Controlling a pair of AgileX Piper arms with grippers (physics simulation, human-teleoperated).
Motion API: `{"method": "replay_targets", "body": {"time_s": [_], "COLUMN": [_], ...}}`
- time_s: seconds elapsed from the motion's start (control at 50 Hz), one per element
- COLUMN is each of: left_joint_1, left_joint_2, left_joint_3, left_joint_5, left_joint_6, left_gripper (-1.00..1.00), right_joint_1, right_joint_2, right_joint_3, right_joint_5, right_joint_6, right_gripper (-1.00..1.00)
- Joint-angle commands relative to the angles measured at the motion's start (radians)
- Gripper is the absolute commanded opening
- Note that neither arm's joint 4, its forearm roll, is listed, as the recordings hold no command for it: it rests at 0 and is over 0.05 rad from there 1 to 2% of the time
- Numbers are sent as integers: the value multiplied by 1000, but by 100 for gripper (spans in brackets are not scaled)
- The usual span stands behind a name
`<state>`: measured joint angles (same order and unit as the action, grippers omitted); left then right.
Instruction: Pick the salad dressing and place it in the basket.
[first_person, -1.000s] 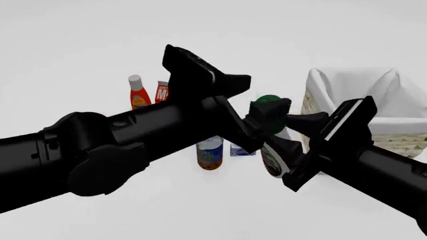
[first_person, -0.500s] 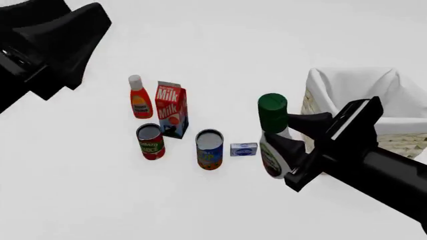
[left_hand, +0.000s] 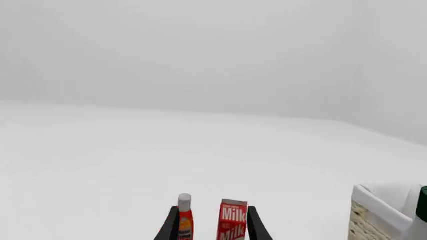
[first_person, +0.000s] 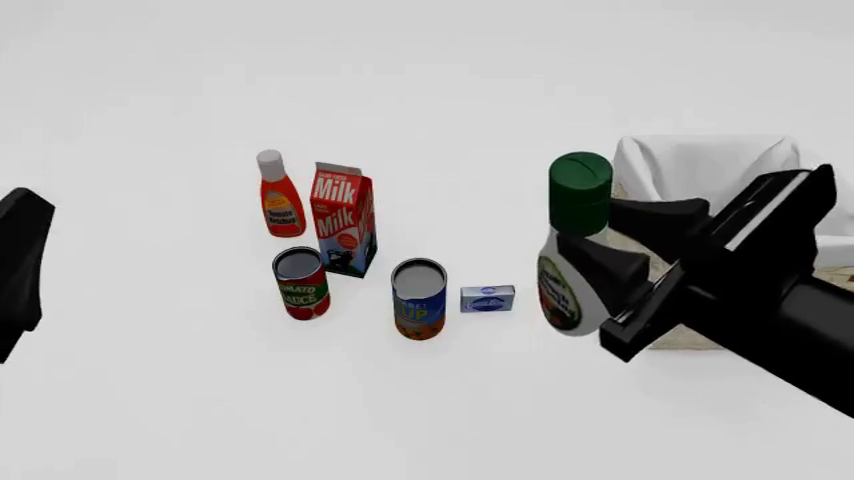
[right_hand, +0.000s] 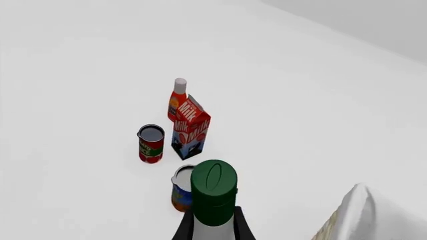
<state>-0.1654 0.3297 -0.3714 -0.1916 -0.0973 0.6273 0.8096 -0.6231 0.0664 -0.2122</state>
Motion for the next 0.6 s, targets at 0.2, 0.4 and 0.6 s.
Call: {"method": "replay_targets", "body": {"time_s": [0.2,0.4,0.6], "left_joint_1": [144,167,174], "left_joint_2": [-86,-63,-54], "left_joint_3": [225,262,276], "left_joint_5": [-42,-52,-50], "left_joint_6": [-8,-19,-32], "left_gripper": [100,100,100], "right_joint_1": [-107,-179,-272], "right_joint_2": [-46,-29,28], "right_joint_3": [-123,-195,-287], "right_joint_5": [39,34,28], "right_joint_6": [24,21,29], "right_gripper": [-100,-100,-100]}}
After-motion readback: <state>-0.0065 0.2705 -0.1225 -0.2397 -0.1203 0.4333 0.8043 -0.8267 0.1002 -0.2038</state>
